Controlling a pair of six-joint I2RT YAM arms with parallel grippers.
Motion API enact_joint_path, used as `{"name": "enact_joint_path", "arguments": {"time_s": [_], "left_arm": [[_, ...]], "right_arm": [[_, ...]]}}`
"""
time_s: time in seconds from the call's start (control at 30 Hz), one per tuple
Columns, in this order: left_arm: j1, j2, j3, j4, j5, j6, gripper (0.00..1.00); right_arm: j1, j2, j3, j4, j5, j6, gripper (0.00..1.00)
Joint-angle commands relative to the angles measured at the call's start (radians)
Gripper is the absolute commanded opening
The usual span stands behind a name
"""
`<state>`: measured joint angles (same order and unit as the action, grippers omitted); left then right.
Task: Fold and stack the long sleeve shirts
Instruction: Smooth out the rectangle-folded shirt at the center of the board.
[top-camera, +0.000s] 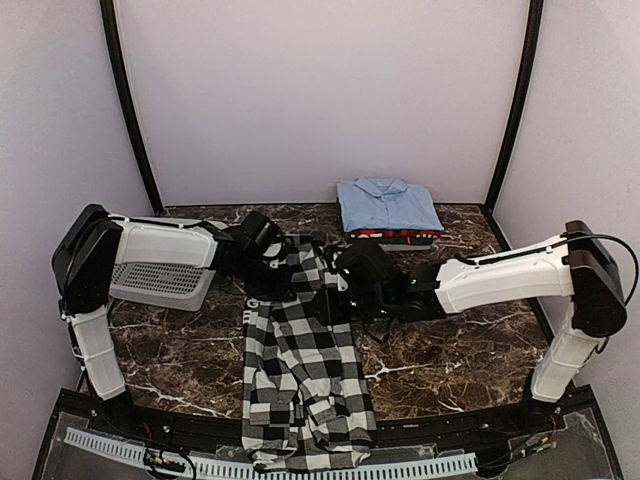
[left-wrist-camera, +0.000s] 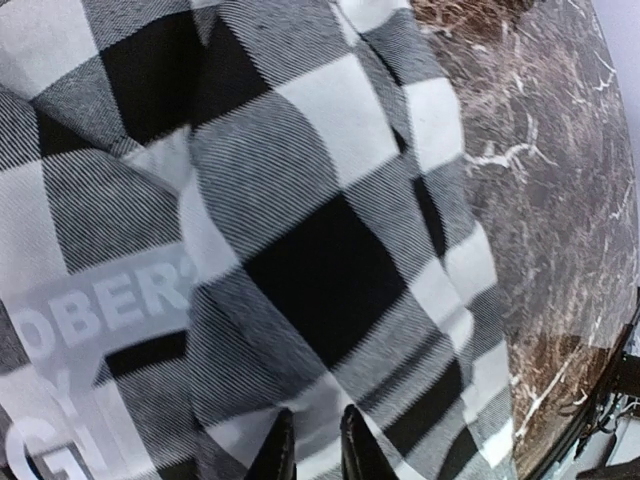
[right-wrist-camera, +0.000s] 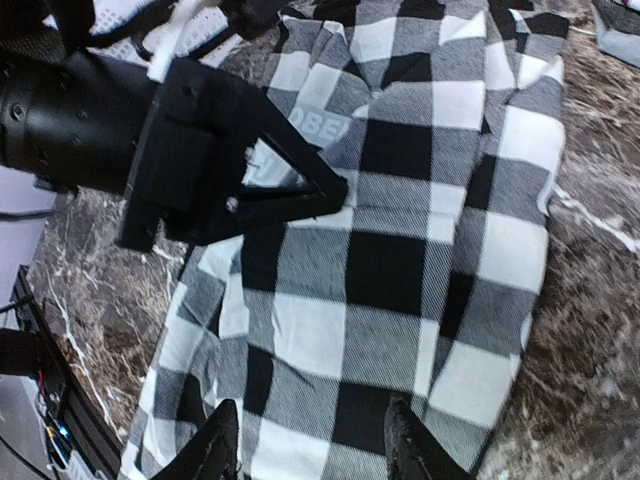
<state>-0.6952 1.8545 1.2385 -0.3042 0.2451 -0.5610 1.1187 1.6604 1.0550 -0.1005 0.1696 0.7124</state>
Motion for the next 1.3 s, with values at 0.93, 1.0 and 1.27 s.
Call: {"name": "enact_joint_path", "arguments": {"time_s": [0.93,1.0,1.27], "left_arm": [[0.190,0.143,0.296,-0.126,-0.301,0.046,0.12],[0.204,0.156,0.313,-0.121,-0.316,0.049,0.12],[0.231,0.256,0.408,-0.148,-0.338,0.068,0.10]], "right_arm": [[-0.361,0.379,0.401,0.178,-0.402,-0.072,0.29],[-0.386,0.427,0.474,0.181,-0.417,-0.084,0.28],[-0.419,0.635,0.707,0.114,-0.460,-0.094,0.26]]}}
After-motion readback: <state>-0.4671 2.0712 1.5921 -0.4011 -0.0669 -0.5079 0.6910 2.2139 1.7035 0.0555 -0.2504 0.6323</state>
